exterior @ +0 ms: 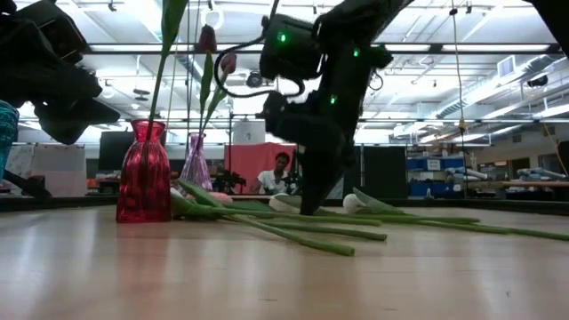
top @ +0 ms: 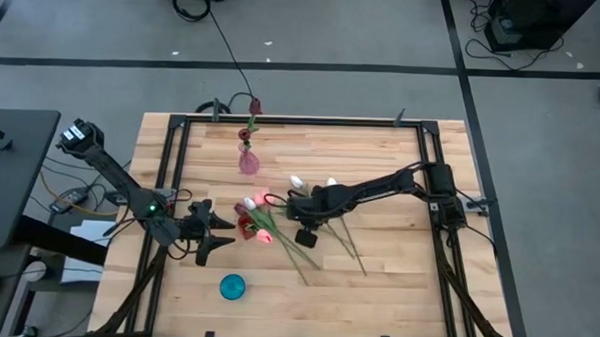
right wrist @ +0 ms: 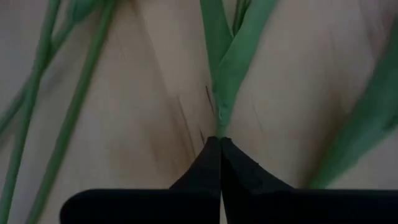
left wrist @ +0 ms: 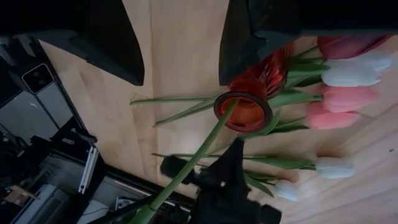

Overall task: Sort flowers into vase by color
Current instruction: Put the right pink flower into the red vase

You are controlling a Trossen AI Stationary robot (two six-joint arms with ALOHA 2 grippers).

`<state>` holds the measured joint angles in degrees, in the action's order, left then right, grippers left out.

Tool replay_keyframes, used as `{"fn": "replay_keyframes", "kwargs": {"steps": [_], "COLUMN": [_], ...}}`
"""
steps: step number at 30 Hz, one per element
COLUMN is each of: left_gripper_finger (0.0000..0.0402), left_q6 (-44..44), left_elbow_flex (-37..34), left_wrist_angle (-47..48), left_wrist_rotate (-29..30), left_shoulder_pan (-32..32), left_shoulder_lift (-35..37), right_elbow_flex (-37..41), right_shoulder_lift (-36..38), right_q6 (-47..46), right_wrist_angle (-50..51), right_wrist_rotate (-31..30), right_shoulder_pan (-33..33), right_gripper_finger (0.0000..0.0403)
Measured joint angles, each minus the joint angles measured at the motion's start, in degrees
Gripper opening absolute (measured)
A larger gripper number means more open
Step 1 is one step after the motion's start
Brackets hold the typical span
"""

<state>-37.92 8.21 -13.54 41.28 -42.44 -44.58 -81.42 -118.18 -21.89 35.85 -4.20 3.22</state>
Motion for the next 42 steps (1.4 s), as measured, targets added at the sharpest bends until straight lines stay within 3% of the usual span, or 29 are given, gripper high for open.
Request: {"fn": "replay_keyframes", "kwargs": {"steps": [10, 14, 18, 27, 42], "left_gripper_finger": [0.0214, 0.0214, 0.0214, 0.0214, 0.0214], "left_q6": [0.1, 0.0, 0.0, 0.1, 0.1], "left_elbow_flex": [0.0, 0.0, 0.0, 0.0, 0.0], "left_wrist_angle": [0.3, 0.3, 0.1, 0.1, 0.2], "left_wrist_rotate": [-0.2, -0.3, -0.3, -0.1, 0.5], "left_shoulder_pan": [0.0, 0.0, 0.0, 0.0, 0.0], "left_shoulder_lift": [0.0, 0.0, 0.0, 0.0, 0.0], "right_elbow_flex": [-2.5, -2.5, -2.5, -0.4, 5.8], "right_shoulder_lift": [4.3, 4.2, 3.8, 3.9, 3.9], "right_q6": [0.5, -0.9, -0.7, 0.5, 2.6], "right_wrist_angle": [5.5, 7.9, 9.8, 4.0, -0.7], "right_wrist_rotate": [-3.3, -0.6, 1.9, 2.0, 0.5], "right_shoulder_pan": [1.2, 1.2, 1.2, 1.7, 1.7], "right_gripper_finger": [0.0004, 0.0007, 0.0037, 0.0116, 0.012]}}
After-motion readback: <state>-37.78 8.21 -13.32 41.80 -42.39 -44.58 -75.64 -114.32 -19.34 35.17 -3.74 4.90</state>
